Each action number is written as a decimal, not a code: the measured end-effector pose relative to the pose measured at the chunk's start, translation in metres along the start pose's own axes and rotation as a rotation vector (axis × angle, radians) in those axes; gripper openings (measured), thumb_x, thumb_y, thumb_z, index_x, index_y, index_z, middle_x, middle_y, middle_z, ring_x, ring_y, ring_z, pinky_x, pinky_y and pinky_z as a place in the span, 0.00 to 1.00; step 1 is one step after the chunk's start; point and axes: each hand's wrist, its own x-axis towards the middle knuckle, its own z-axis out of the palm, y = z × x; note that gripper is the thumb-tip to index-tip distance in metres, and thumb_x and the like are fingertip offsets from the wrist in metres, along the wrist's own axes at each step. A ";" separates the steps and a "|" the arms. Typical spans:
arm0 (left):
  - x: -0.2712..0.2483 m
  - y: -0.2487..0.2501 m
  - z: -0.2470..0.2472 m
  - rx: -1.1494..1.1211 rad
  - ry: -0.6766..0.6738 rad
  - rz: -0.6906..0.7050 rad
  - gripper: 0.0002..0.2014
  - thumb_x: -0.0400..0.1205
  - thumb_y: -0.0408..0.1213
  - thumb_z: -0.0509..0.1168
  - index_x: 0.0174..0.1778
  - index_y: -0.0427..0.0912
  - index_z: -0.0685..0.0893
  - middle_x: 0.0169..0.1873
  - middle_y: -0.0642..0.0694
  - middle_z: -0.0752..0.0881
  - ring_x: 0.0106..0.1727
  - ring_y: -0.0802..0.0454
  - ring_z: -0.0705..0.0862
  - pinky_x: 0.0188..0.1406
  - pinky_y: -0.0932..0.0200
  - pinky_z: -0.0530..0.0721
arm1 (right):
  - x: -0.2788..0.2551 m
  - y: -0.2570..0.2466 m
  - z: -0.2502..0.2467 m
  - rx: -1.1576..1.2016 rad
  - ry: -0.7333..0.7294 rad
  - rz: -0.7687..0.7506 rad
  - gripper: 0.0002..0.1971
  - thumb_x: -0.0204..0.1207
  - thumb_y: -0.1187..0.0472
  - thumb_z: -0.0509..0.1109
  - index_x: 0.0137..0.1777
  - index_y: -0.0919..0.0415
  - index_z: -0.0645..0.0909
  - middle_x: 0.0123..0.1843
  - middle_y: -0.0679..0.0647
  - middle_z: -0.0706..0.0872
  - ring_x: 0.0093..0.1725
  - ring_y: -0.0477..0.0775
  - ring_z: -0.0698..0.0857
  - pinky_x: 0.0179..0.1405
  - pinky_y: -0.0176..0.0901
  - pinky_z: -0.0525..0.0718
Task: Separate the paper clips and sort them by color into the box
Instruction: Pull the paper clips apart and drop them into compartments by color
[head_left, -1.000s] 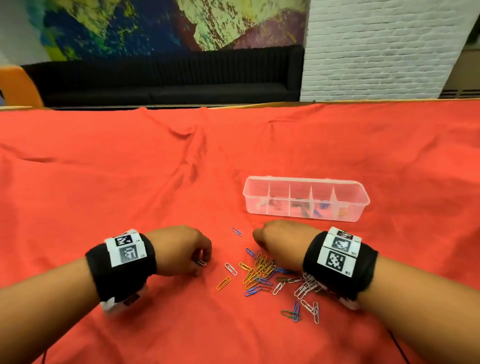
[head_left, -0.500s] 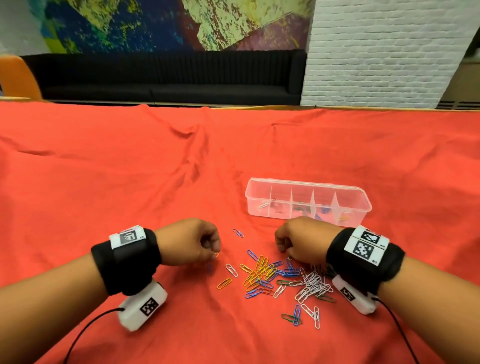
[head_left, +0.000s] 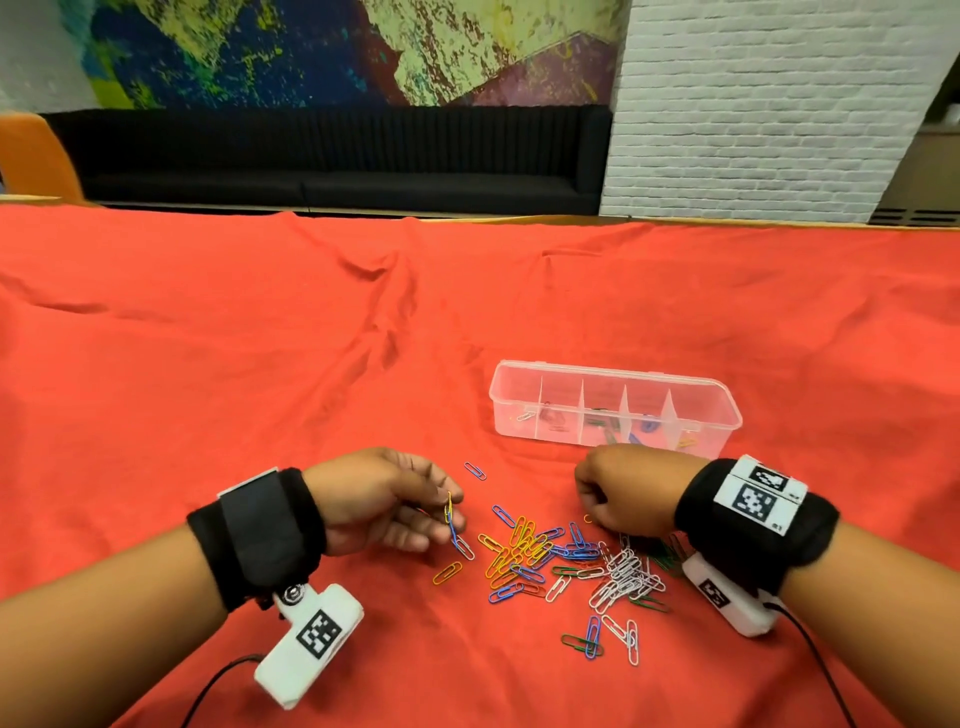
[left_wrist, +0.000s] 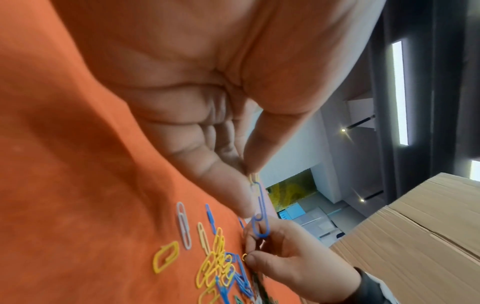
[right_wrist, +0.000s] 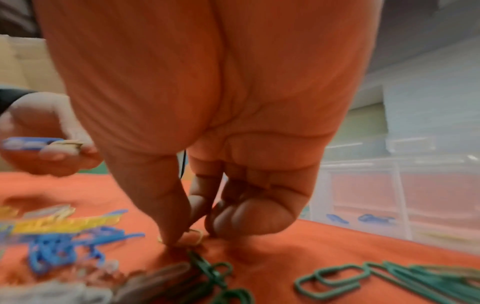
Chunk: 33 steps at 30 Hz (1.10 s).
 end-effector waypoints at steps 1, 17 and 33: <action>0.000 0.000 0.002 0.012 -0.015 0.008 0.06 0.83 0.26 0.62 0.50 0.38 0.83 0.44 0.35 0.90 0.33 0.50 0.90 0.25 0.61 0.86 | -0.001 0.002 -0.001 0.011 0.005 0.013 0.04 0.73 0.59 0.64 0.37 0.51 0.77 0.40 0.47 0.84 0.40 0.52 0.81 0.40 0.44 0.80; -0.006 -0.009 0.021 1.713 0.260 0.308 0.17 0.73 0.61 0.67 0.45 0.53 0.87 0.50 0.53 0.82 0.53 0.50 0.80 0.52 0.54 0.80 | 0.009 -0.069 -0.009 0.067 0.028 -0.153 0.06 0.69 0.58 0.69 0.45 0.49 0.84 0.33 0.44 0.80 0.38 0.50 0.81 0.34 0.42 0.79; 0.004 0.003 0.013 0.965 0.132 0.232 0.07 0.76 0.32 0.70 0.47 0.47 0.85 0.29 0.53 0.85 0.25 0.60 0.79 0.28 0.61 0.78 | 0.024 -0.062 -0.026 0.358 0.040 -0.082 0.04 0.73 0.58 0.68 0.38 0.57 0.80 0.34 0.52 0.82 0.33 0.51 0.77 0.35 0.43 0.74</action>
